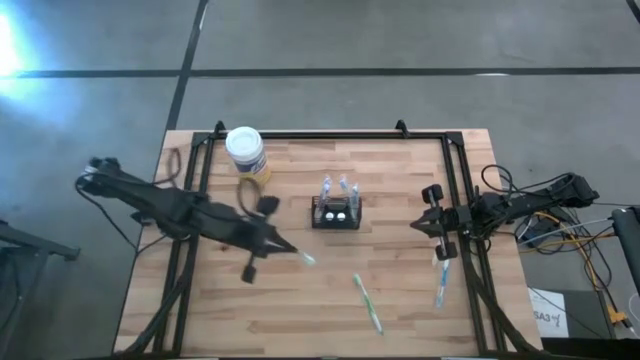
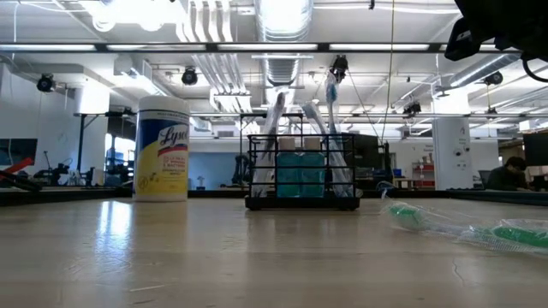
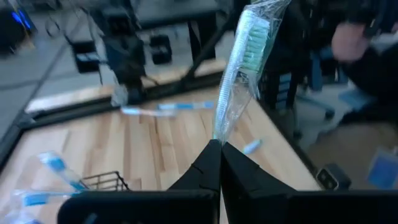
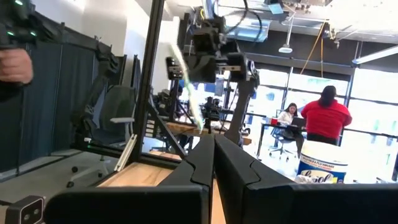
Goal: Pick & Place toothbrushing station
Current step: Put the left green toothbrush into the wire organizer
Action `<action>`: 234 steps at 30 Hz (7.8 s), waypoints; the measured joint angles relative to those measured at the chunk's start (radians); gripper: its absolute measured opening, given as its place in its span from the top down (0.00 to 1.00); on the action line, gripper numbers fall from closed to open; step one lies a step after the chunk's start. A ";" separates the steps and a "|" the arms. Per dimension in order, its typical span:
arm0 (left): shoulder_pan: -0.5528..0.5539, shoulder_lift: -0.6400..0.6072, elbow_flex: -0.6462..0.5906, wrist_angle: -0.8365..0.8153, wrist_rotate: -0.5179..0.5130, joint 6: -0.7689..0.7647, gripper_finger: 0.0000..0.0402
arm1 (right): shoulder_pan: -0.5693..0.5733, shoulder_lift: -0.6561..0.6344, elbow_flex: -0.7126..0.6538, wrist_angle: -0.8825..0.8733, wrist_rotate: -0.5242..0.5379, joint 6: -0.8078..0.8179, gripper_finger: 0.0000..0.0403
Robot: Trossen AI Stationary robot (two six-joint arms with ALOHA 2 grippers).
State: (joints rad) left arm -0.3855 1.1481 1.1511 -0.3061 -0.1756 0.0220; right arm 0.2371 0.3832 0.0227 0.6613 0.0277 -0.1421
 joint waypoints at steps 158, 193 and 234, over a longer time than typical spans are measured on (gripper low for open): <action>0.378 0.195 -0.626 1.438 0.163 -0.016 1.00 | 0.000 -0.001 0.000 0.009 -0.002 -0.053 0.98; 0.395 0.381 -0.663 1.518 0.084 -0.044 1.00 | 0.000 -0.001 0.000 0.008 -0.001 -0.061 0.98; 0.404 0.637 -0.661 1.537 0.004 -0.083 0.99 | 0.000 -0.001 0.000 0.007 -0.001 -0.061 0.98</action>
State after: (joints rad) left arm 0.0189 1.7856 0.4896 1.2304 -0.1718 -0.0612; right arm 0.2371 0.3824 0.0227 0.6682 0.0269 -0.2028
